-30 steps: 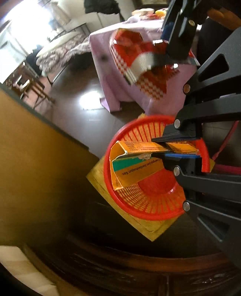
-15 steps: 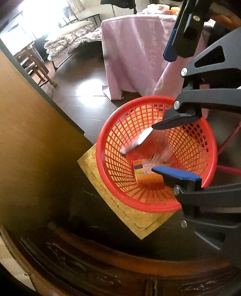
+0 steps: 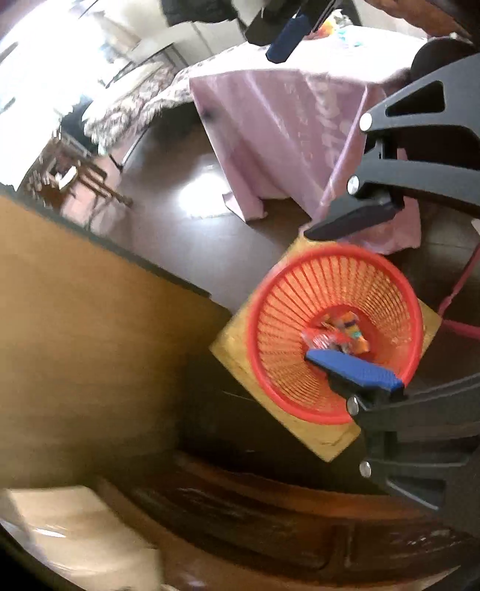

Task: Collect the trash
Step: 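Return to the table and grasp the blue face mask with the left gripper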

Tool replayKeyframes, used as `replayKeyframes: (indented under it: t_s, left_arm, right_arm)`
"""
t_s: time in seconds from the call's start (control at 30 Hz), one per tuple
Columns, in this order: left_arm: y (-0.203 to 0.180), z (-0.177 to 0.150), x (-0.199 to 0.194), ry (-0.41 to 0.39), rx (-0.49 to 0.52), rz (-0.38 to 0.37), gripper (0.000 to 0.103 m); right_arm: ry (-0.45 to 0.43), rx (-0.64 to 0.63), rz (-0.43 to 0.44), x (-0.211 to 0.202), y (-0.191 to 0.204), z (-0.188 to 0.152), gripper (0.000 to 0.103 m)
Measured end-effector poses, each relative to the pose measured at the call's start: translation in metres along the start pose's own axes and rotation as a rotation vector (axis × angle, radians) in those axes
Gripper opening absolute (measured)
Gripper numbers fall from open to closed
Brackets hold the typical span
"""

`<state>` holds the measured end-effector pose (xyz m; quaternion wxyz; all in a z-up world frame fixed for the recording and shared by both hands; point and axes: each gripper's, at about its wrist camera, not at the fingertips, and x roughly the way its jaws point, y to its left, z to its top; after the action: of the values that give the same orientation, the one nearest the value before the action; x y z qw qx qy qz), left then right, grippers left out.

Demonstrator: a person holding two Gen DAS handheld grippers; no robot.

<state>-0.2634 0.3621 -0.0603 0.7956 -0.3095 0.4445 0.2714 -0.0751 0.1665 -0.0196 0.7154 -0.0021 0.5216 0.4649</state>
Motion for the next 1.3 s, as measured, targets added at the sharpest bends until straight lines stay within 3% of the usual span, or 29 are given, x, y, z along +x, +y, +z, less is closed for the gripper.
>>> replayKeyframes:
  t_s: [0.13, 0.27, 0.4, 0.57, 0.73, 0.87, 1.0, 1.3]
  left_arm:
    - [-0.054, 0.008, -0.023, -0.065, 0.095, -0.048, 0.075]
    - [-0.122, 0.008, -0.037, -0.106, 0.218, -0.099, 0.084]
    - [-0.182, 0.000, -0.040, -0.104, 0.332, -0.150, 0.089]
    - [-0.261, -0.019, -0.033, -0.080, 0.482, -0.190, 0.092]
    - [-0.323, -0.040, -0.022, -0.060, 0.569, -0.237, 0.094]
    - [-0.373, -0.063, -0.005, -0.024, 0.646, -0.267, 0.095]
    - [-0.411, -0.086, 0.018, 0.029, 0.731, -0.251, 0.095]
    - [-0.447, -0.113, 0.050, 0.056, 0.820, -0.239, 0.094]
  right_arm:
    - [-0.130, 0.016, -0.070, -0.061, -0.037, -0.003, 0.071]
    - [-0.197, 0.034, -0.145, -0.103, -0.078, -0.016, 0.075]
    - [-0.272, 0.062, -0.259, -0.147, -0.124, -0.032, 0.091]
    - [-0.332, 0.119, -0.351, -0.191, -0.182, -0.046, 0.096]
    - [-0.402, 0.205, -0.437, -0.227, -0.245, -0.057, 0.096]
    - [-0.469, 0.315, -0.465, -0.244, -0.292, -0.077, 0.096]
    - [-0.460, 0.424, -0.416, -0.248, -0.327, -0.082, 0.096]
    - [-0.493, 0.454, -0.471, -0.256, -0.339, -0.093, 0.096]
